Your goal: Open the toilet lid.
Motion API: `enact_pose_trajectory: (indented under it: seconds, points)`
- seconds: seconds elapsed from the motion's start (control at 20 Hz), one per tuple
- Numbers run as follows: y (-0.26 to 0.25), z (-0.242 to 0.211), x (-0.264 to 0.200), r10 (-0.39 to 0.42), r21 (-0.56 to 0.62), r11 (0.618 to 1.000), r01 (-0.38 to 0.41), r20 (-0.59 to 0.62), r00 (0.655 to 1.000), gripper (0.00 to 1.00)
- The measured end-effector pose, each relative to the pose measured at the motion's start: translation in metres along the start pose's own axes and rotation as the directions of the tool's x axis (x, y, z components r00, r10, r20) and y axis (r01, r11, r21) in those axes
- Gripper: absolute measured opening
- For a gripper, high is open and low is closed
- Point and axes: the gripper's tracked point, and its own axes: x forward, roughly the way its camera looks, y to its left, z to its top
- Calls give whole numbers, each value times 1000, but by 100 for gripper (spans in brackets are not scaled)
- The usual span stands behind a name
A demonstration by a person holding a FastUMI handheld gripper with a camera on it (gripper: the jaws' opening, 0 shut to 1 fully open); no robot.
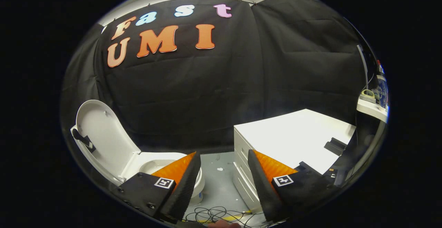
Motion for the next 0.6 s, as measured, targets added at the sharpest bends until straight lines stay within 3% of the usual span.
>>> enact_pose_trajectory:
  seconds: [0.6]
  points:
    - [0, -2, 1, 1, 1, 1000, -1, -6, 1000, 89]
